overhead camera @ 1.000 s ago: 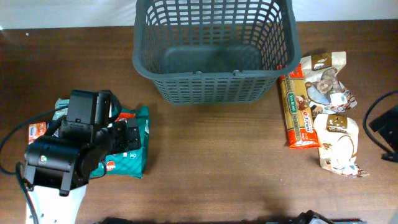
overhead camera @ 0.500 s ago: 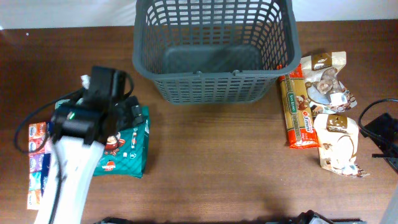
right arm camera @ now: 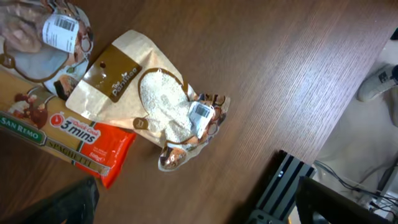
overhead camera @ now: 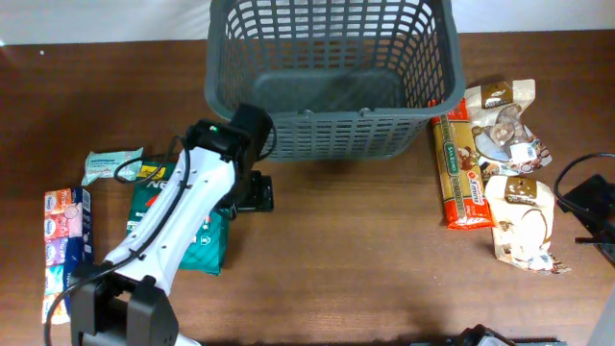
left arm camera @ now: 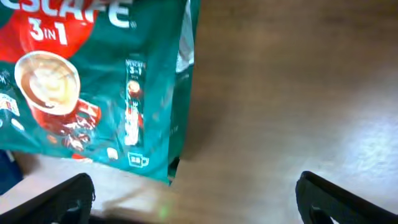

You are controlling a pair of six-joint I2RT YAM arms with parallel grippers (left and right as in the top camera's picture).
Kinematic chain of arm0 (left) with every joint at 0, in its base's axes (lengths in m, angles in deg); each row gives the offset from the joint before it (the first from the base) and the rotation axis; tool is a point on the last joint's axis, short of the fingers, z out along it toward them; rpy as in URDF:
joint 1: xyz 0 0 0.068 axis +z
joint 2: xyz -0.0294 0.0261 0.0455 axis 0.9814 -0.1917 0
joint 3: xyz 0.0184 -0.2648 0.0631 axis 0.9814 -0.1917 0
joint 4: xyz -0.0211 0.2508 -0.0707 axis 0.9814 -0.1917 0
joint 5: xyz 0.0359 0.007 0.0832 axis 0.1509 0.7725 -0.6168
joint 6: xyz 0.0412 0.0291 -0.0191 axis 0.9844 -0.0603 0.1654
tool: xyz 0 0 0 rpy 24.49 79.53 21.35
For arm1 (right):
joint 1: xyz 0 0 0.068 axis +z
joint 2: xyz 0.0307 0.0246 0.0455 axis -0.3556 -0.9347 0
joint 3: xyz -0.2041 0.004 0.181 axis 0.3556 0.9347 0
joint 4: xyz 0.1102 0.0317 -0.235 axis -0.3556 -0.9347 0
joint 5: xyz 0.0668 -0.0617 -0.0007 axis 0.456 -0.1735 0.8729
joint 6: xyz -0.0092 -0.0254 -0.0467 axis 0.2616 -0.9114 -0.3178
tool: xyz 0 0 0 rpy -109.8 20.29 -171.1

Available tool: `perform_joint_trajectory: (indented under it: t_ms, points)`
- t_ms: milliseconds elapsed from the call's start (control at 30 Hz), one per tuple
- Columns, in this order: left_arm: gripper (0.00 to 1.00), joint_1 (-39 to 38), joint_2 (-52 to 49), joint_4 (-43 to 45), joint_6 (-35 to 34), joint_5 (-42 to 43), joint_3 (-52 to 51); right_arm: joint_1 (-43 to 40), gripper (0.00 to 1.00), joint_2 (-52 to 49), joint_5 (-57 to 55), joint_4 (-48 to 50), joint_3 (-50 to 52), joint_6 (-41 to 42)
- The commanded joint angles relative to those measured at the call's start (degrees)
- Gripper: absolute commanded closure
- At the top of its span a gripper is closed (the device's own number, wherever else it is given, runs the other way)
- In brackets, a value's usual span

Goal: Pack container
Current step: 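Lower the left gripper and grasp the green Nescafe bag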

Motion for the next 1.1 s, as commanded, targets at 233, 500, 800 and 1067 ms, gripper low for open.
perform_joint_trajectory:
  t_ms: [233, 500, 800, 1067]
  points:
    - [0.01, 0.3, -0.2, -1.9, -3.9, -7.7, -4.1, -0.4, 0.01, 0.5, -1.2, 1.0, -0.2, 0.5]
    - [0.01, 0.3, 8.1, -3.1, -4.9, -10.9, -4.2, -0.4, 0.01, 0.2, -1.2, 1.2, -0.2, 0.5]
    - [0.01, 0.3, 12.7, -1.0, -5.0, -9.0, -14.0, -0.4, 0.01, 0.1, -0.9, 1.1, -0.2, 0.5]
    - [0.01, 0.3, 12.7, 7.2, -5.0, -5.0, -22.7, -0.4, 0.01, 0.1, 0.3, 0.9, -0.2, 0.4]
